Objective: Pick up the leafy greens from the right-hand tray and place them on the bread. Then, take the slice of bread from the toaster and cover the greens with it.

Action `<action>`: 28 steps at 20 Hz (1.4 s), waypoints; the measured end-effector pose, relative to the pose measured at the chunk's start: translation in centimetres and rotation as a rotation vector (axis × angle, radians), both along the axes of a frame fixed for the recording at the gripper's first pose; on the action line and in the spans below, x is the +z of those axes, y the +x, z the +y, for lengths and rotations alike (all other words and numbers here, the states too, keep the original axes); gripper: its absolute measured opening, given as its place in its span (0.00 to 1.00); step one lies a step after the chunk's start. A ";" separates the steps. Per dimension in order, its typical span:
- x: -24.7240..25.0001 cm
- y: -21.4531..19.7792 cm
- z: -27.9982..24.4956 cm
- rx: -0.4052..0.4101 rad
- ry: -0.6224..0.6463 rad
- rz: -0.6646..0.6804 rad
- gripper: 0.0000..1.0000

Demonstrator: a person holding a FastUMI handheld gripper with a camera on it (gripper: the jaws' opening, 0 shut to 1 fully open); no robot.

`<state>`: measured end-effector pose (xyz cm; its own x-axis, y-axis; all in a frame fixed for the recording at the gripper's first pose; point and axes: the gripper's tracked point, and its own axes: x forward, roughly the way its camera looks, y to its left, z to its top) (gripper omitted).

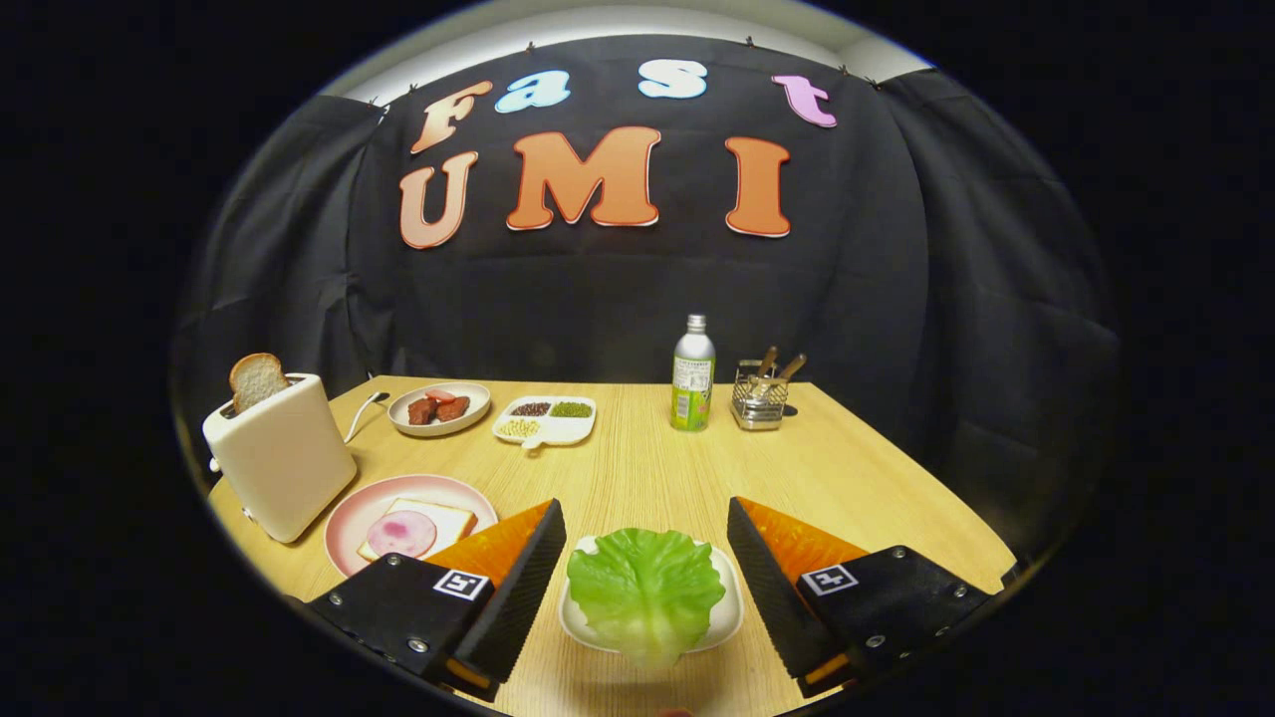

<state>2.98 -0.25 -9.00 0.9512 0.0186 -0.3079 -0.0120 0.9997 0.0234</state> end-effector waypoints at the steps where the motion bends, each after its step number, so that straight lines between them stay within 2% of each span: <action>1: -0.7 0.0 0.0 -0.002 0.007 0.023 0.98; 6: -3.9 0.4 -0.3 -0.010 0.036 0.128 0.98; 15: -8.2 0.8 -0.5 -0.027 -0.013 0.259 0.99; 22: -9.8 1.0 0.0 -0.008 -0.053 0.300 0.96; 28: -10.7 1.2 0.2 -0.002 -0.037 0.329 0.91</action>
<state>4.20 -0.02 -19.67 0.8005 0.0000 -0.5994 -0.0076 0.9999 -0.0102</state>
